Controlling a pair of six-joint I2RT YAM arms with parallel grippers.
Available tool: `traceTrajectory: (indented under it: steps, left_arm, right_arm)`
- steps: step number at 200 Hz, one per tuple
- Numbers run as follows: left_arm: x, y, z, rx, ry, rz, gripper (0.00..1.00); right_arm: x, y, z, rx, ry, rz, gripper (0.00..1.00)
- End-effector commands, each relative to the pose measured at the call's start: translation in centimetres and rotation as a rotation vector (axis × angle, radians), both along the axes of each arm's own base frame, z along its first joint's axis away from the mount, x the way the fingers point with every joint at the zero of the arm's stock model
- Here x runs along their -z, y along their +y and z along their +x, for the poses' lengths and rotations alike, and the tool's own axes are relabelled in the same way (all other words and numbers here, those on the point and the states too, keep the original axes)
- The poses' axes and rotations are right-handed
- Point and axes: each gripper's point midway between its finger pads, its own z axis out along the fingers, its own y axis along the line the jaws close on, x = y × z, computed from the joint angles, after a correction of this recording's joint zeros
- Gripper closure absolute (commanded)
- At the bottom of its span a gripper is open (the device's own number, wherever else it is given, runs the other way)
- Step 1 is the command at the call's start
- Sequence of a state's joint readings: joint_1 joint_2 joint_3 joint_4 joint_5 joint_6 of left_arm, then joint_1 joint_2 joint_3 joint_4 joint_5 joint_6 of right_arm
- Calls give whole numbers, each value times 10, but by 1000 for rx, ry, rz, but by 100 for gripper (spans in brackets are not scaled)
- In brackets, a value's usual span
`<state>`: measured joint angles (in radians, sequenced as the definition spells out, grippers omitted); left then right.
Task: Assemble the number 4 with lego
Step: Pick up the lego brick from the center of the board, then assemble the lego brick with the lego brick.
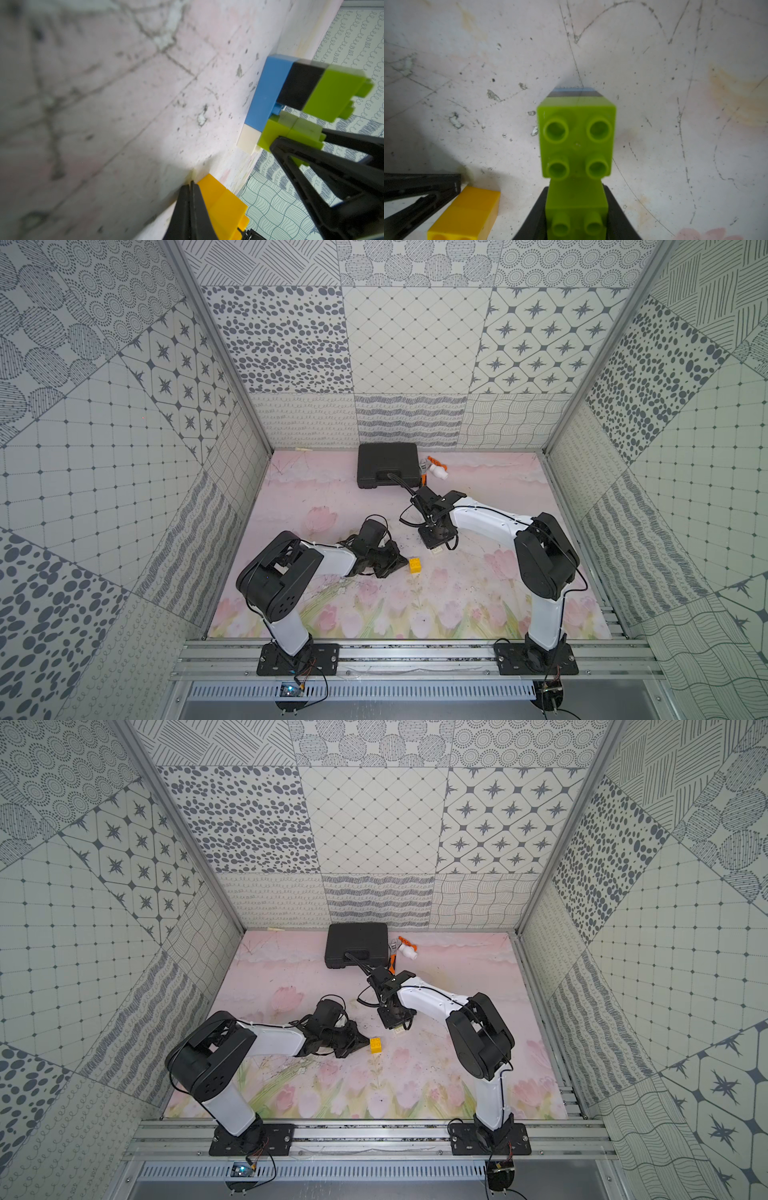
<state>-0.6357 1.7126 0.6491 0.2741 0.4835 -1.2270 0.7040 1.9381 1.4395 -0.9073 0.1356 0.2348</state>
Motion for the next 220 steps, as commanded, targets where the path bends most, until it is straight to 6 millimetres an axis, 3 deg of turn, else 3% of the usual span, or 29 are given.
traceTrajectory:
  steps: [1,48,95,129,157,195,220]
  left_arm:
    - [56,55,-43,-51,209,299,95]
    - [55,54,-43,-46,210,299,95]
    - [55,54,-42,-49,208,297,95]
    - [54,51,-40,-51,198,281,95]
    - [53,50,-41,-48,194,269,95]
    - [52,53,-45,-62,184,252,95]
    - [53,55,-48,-66,182,241,96]
  right_arm:
    - [14,1,0,8,27,10,70]
    - [6,-2,1,20,10,34,80]
    - [-33,-4,-6,63,-42,104,83]
    - [-73,-8,-26,130,-89,144,86]
    - [-95,2,-53,190,-100,209,86]
    - [-87,32,-81,246,-68,295,86]
    - [-73,37,-89,264,-52,252,86]
